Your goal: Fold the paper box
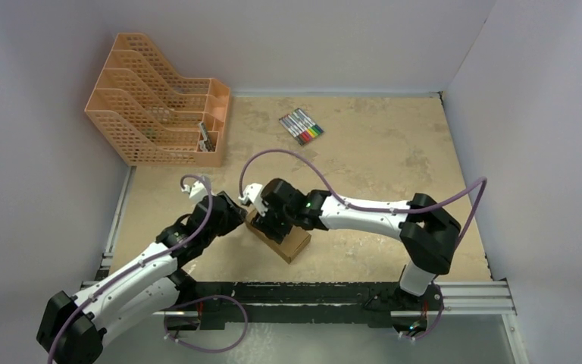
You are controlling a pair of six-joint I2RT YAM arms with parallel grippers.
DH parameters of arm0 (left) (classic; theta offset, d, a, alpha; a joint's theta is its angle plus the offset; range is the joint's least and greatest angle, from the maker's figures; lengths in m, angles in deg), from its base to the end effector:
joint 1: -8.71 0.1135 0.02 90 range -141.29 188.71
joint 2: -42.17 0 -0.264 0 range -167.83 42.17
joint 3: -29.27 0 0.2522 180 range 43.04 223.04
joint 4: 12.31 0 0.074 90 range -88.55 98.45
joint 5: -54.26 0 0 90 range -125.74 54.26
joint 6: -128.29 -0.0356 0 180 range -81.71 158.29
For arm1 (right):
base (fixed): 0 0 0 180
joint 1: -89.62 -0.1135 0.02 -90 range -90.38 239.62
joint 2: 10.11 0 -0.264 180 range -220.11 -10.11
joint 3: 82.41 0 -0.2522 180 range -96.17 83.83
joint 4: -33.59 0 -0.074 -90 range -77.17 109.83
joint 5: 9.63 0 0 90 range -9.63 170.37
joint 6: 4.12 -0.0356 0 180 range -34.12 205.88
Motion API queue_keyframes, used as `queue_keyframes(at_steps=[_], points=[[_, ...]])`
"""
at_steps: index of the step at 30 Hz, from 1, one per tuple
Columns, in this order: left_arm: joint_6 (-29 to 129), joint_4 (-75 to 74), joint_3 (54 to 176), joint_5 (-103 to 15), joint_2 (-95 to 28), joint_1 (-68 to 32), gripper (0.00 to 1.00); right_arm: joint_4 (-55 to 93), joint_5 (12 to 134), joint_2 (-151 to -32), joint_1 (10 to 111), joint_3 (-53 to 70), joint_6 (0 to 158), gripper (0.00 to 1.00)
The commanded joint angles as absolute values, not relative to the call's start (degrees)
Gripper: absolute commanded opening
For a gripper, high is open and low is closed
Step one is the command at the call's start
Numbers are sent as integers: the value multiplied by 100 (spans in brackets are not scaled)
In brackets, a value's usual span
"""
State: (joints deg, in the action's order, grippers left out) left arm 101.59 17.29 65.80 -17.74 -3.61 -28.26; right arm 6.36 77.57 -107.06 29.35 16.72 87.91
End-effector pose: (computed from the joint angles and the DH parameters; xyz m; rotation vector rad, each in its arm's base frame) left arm 0.1415 -0.0927 0.1945 -0.6855 2.1743 -0.6043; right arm 0.1840 0.3256 0.2306 -1.2603 2.0363 0.5541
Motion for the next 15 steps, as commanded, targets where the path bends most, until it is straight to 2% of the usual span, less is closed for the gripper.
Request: queue_keyframes(at_steps=[1,8,12,15], points=[[9863,2610,7209,-1258,33,-2852,52,366,8569,-10745,2625,1902,8639,59],[9558,3461,7777,-419,459,-2854,66,167,9401,-10701,2546,2088,8293,58],[9577,3938,7968,187,447,-2855,84,209,9740,-10253,2701,2297,8114,60],[9572,4054,8072,624,467,-2841,92,249,9637,-9917,3011,2398,7968,64]])
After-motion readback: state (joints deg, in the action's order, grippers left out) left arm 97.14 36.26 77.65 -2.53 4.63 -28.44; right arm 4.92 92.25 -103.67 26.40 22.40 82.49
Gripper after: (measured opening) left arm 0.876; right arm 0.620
